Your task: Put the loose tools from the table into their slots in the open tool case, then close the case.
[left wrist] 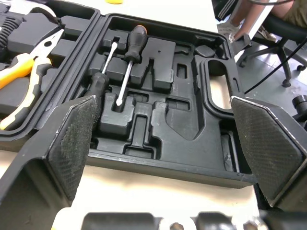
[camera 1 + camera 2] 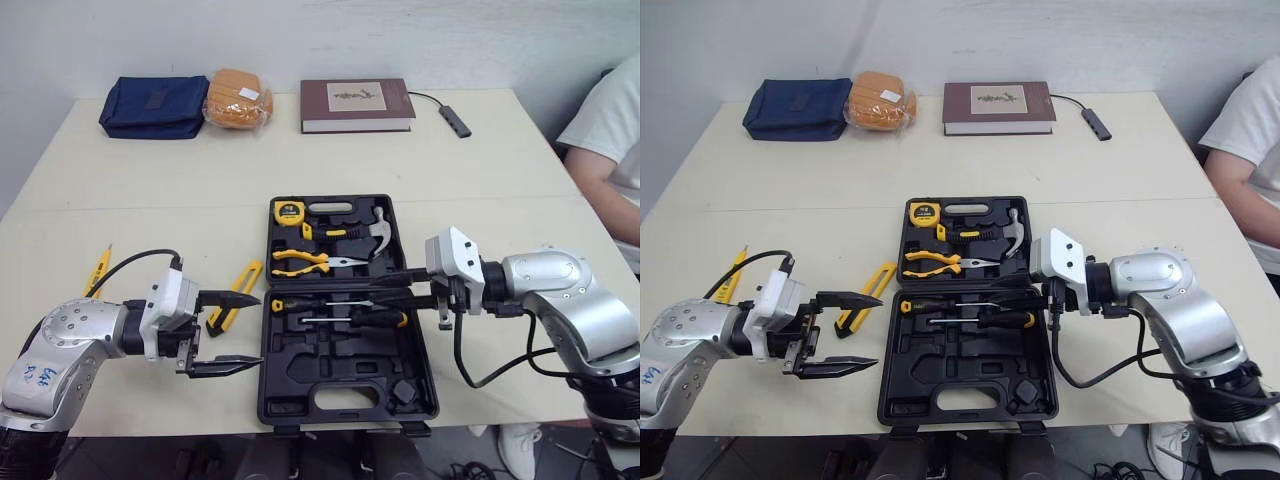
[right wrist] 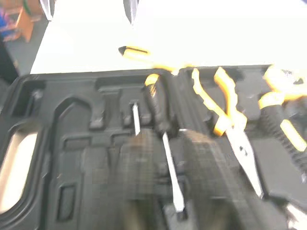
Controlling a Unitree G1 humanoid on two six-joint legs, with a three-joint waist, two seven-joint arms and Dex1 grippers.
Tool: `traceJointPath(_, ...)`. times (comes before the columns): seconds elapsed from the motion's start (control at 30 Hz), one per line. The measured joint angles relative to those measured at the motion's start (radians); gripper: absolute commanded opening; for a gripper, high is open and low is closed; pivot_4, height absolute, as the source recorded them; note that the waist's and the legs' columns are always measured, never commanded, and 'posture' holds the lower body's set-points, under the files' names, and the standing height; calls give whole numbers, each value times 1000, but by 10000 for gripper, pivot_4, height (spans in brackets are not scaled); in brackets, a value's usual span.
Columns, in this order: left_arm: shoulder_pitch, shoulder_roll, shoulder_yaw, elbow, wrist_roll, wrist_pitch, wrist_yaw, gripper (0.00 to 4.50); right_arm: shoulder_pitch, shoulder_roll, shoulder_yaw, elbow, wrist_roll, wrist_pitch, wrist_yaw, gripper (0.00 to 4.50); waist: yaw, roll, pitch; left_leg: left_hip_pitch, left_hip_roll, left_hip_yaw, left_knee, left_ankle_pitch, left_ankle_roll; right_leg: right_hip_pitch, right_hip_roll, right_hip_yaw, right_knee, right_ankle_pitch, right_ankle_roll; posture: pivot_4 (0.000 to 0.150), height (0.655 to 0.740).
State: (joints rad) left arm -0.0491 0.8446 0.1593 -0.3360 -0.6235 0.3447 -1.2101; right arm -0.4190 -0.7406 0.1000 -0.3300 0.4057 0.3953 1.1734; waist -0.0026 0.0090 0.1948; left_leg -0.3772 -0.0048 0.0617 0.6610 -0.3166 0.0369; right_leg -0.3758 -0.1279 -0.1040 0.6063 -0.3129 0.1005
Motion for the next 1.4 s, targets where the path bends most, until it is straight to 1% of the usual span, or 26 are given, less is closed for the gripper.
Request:
traceJointPath(0.17,-3,0,-1,3,5,-19,-4,45000,23,46,59,60,-58,-111,-2,426,-1,0,0,0,0,0,0,0,0,0,0,0,0,0,0,1500,7400)
traceJointPath(0.4,-4,-1,-2,3,5,-20,-3,45000,44,47,103,108,-115,-179,8,426,0,0,0,0,0,0,0,0,0,0,0,0,0,0,0,1500,7400)
traceJointPath(0.47,-4,-2,-2,4,6,-21,-2,45000,61,47,143,155,-174,-241,10,426,0,0,0,0,0,0,0,0,0,0,0,0,1,0,0,1500,7400)
traceJointPath(0.67,-2,-6,-2,33,19,-38,-2,45000,67,59,154,203,-205,-286,-10,426,-3,0,0,1,0,0,0,0,0,0,1,0,1,0,0,1500,7400)
traceJointPath(0.8,2,-6,-2,34,21,-41,-2,45000,73,69,153,220,-206,-291,-23,426,-3,-2,-1,3,0,0,0,0,-1,1,0,1,2,0,0,1500,7400)
traceJointPath(0.87,7,-8,-2,34,21,-41,7,45000,75,74,152,220,-206,-285,-28,426,-3,-2,-1,4,0,0,0,-2,-6,1,0,1,3,0,0,1500,7400)
traceJointPath(0.97,10,-11,-2,34,21,-41,13,45000,72,73,161,217,-212,-275,-31,426,-3,-3,-2,4,0,0,0,-2,-7,2,0,1,4,0,0,1500,7400)
traceJointPath(1.2,-4,-13,-3,29,21,-29,31,45000,55,67,190,211,-241,-257,-37,426,-4,-8,-5,7,1,0,0,-3,-7,3,0,1,4,0,-1,1500,7400)
traceJointPath(1.4,-50,-13,-16,-46,15,42,80,45000,21,72,228,186,-247,-134,-49,426,-18,-14,-10,8,1,-2,0,-2,-8,5,0,1,4,0,-3,1500,7400)
